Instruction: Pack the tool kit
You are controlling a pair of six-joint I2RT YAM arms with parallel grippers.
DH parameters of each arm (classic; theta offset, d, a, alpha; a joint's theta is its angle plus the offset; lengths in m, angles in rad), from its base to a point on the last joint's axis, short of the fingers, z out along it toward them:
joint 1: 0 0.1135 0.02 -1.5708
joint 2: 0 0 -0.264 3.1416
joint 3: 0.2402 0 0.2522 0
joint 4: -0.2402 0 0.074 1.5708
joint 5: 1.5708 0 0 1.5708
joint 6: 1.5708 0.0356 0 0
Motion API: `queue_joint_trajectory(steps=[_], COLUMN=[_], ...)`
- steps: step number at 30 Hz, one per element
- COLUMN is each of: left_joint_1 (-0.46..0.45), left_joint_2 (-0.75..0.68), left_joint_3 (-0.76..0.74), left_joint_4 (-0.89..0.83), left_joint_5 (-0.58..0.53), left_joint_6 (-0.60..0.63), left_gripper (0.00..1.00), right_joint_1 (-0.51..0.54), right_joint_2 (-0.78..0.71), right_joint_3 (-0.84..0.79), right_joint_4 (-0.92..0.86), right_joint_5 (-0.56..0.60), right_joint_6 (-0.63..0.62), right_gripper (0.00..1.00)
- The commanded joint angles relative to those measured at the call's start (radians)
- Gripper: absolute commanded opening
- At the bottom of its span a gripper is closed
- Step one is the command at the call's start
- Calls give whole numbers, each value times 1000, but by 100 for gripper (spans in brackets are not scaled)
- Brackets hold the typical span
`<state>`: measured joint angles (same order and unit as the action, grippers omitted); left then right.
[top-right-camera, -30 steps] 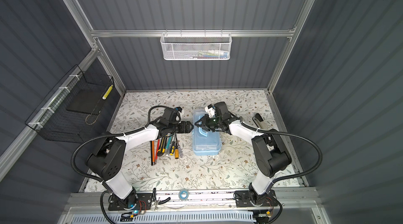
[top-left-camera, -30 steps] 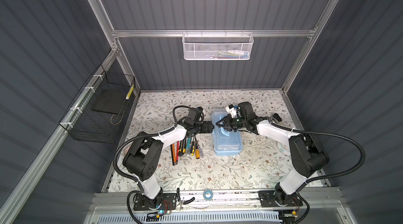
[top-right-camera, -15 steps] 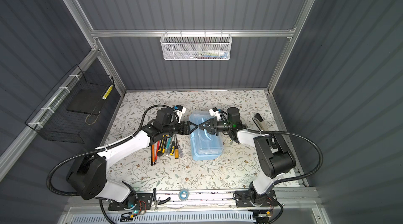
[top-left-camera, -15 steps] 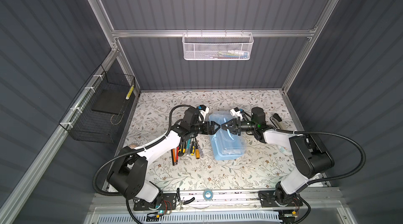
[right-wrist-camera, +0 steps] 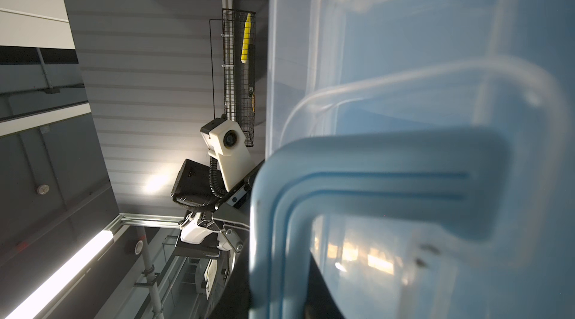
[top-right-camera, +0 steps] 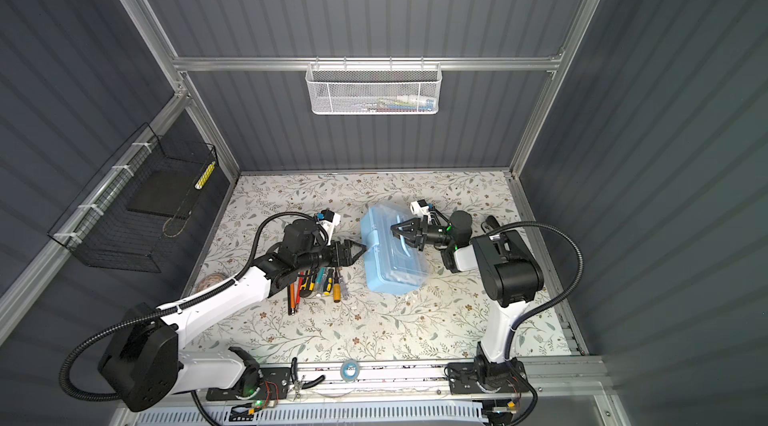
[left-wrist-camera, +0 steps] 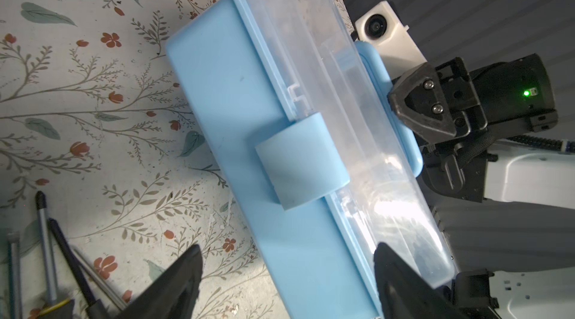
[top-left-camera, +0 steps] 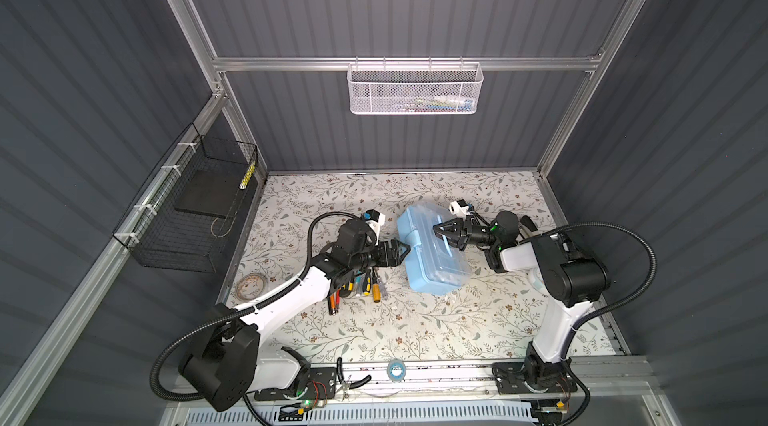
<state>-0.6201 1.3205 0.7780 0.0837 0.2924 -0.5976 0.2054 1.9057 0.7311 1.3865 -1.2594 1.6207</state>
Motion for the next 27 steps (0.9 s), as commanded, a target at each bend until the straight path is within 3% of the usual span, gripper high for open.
queue_joint_trajectory(steps=[1,11,22,27], left_joint_1=[10,34,36,39], left_joint_2=[19,154,252,305], left_joint_3=[-27,-52,-29,-44], left_joint_4=[104,425,490,619], left_joint_5=[70,213,272,320], left_joint_6=[-59,-256,-288,-357], left_gripper=[86,82,82,82], right_joint_1=[-8,-8,-8,-8], right_joint_2=[28,25,29,30], right_joint_3=[-19,-16,-21,-19], right_joint_4=[29,35,38,35], right_joint_5=[0,-2,3,3], right_joint_6=[-34,-26,-25,-28], right_gripper=[0,0,0,0])
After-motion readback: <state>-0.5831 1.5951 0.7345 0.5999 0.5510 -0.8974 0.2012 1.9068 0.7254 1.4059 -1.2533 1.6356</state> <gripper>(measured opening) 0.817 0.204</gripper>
